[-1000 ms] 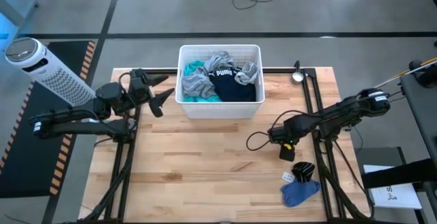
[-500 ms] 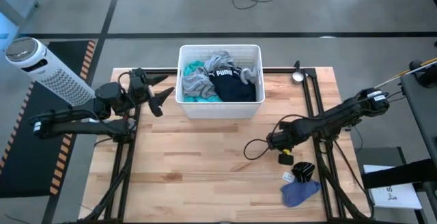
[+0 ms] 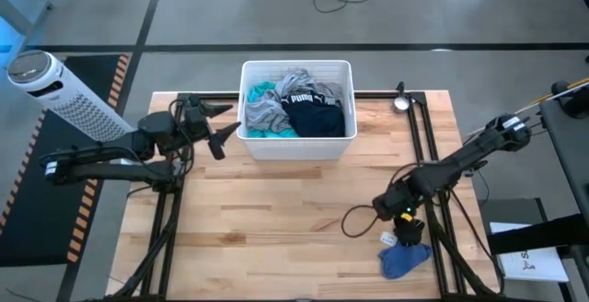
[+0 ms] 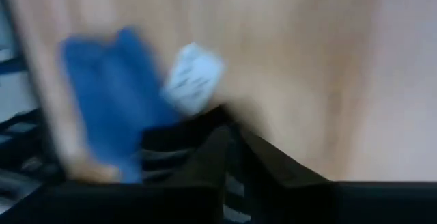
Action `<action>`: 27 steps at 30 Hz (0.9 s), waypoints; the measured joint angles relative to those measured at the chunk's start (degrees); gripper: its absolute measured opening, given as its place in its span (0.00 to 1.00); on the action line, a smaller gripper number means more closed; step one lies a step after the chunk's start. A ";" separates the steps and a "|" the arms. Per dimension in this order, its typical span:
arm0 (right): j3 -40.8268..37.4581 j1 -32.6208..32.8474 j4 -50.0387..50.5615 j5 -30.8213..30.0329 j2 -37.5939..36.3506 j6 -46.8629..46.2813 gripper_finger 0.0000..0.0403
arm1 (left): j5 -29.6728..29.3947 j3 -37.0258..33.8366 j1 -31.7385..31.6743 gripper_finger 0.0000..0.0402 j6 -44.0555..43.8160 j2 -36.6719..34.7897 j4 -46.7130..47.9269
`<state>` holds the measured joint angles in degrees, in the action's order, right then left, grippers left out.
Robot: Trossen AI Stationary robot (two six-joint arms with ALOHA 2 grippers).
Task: Sort clothes
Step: Put the black sock into the white laundry bin
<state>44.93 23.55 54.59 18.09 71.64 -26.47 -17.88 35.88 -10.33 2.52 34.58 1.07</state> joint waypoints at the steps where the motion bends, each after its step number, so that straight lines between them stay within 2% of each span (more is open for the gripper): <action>1: 0.03 1.14 -0.09 1.62 -0.37 -1.11 0.08 | 0.29 0.00 0.00 0.64 -0.02 0.07 0.26; 6: 0.05 6.16 -0.51 3.03 -0.09 -7.14 0.29 | 0.43 0.00 0.02 0.64 -0.33 1.25 0.38; 11: -0.24 9.36 -1.55 1.88 4.62 -11.08 0.51 | 0.43 0.00 0.02 0.64 -0.29 2.10 0.21; 15: -0.33 10.26 -1.27 3.18 10.14 -10.57 0.60 | 0.43 0.00 0.02 0.64 -0.20 2.31 0.19; 17: -0.33 10.47 -1.23 5.40 12.91 -9.11 0.58 | 0.43 0.00 0.02 0.64 -0.21 2.31 0.19; 19: -0.31 10.75 -1.06 6.82 14.88 -6.90 0.49 | 0.43 0.00 0.02 0.64 -0.22 2.35 0.15; 22: 0.57 10.90 -0.28 7.20 16.41 -3.52 0.25 | 0.43 0.00 0.02 0.64 -0.24 2.26 0.18; 24: 2.25 10.69 1.25 5.37 16.61 -0.93 0.08 | 0.43 0.00 0.02 0.64 -0.49 2.27 0.01; 25: 3.36 10.69 2.44 3.69 16.57 0.02 0.04 | 0.43 0.00 0.02 0.64 -0.66 2.24 0.06; 27: 6.23 10.38 5.73 1.06 16.12 1.25 0.04 | 0.43 0.00 0.02 0.64 -0.98 2.31 -0.12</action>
<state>51.16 33.92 60.32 19.14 87.76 -25.22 -17.45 35.88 -10.31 1.54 36.88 0.95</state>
